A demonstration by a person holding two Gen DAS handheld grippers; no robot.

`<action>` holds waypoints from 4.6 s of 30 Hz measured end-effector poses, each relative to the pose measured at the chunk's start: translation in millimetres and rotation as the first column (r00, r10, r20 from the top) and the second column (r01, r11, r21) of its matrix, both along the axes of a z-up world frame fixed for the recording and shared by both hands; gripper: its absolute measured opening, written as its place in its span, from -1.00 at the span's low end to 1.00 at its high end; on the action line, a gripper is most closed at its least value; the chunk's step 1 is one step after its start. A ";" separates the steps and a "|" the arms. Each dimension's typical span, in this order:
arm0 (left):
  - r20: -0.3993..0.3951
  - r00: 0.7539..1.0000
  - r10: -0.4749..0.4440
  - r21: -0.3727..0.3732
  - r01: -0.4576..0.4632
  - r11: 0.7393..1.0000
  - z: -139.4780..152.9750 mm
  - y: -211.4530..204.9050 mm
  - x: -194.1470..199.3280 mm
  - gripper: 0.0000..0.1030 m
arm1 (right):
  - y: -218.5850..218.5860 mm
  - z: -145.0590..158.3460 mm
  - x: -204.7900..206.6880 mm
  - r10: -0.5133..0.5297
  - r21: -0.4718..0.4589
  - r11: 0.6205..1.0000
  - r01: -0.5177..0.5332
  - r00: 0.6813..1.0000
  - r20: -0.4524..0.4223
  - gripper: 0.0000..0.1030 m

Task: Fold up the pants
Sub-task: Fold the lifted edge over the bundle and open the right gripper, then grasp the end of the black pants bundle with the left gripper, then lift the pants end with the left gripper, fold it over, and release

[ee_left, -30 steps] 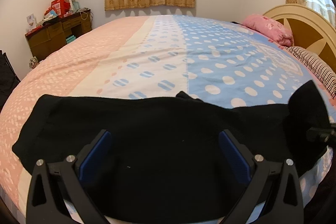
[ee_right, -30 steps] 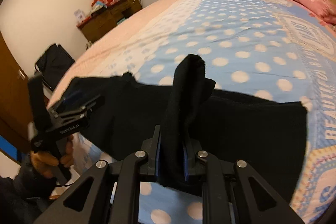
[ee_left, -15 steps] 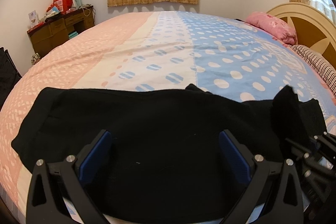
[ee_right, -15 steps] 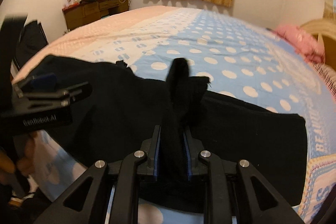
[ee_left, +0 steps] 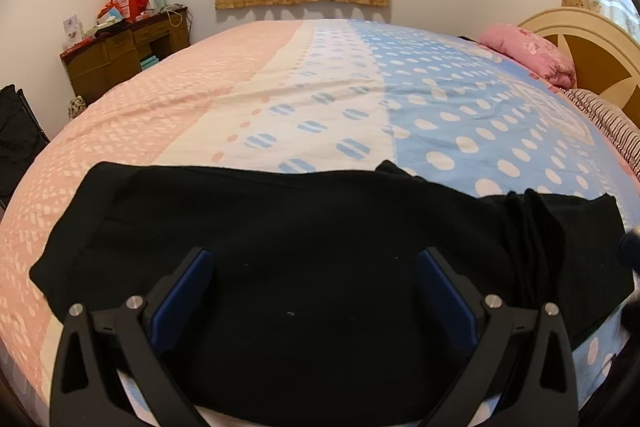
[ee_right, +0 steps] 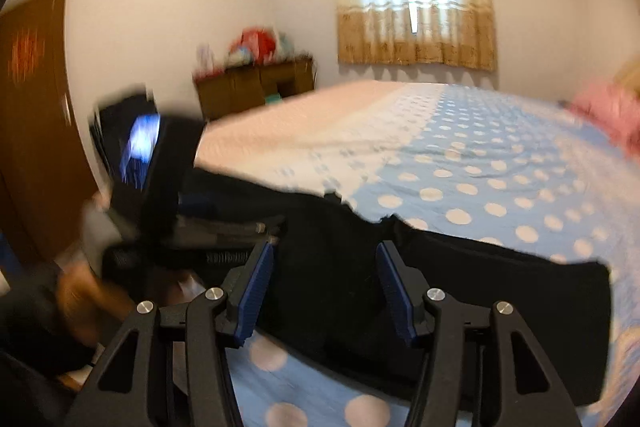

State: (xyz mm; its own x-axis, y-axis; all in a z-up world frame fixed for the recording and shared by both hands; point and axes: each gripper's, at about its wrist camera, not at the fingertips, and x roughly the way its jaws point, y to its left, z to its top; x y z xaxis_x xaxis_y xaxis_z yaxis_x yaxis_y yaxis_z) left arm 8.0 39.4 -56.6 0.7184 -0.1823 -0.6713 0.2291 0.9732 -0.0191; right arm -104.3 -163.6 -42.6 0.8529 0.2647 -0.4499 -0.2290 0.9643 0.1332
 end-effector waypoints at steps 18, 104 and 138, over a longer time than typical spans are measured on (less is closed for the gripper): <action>0.030 0.995 -0.094 0.008 0.093 0.996 11.0 -23.4 -12.2 1.00 | -27.9 -27.1 49.3 -0.054 0.151 0.986 0.078 0.987 -0.151 -0.73; -0.122 0.855 0.505 -0.429 -0.504 0.750 -14.7 162.6 -6.8 0.34 | 1.0 -17.0 25.0 -0.081 0.073 0.993 0.092 0.987 -0.142 -0.67; 0.285 0.891 -0.354 -0.142 0.405 0.903 63.6 -106.5 -63.5 -0.61 | -153.2 -12.6 -33.2 -0.466 0.177 0.854 0.489 0.870 -0.160 -0.67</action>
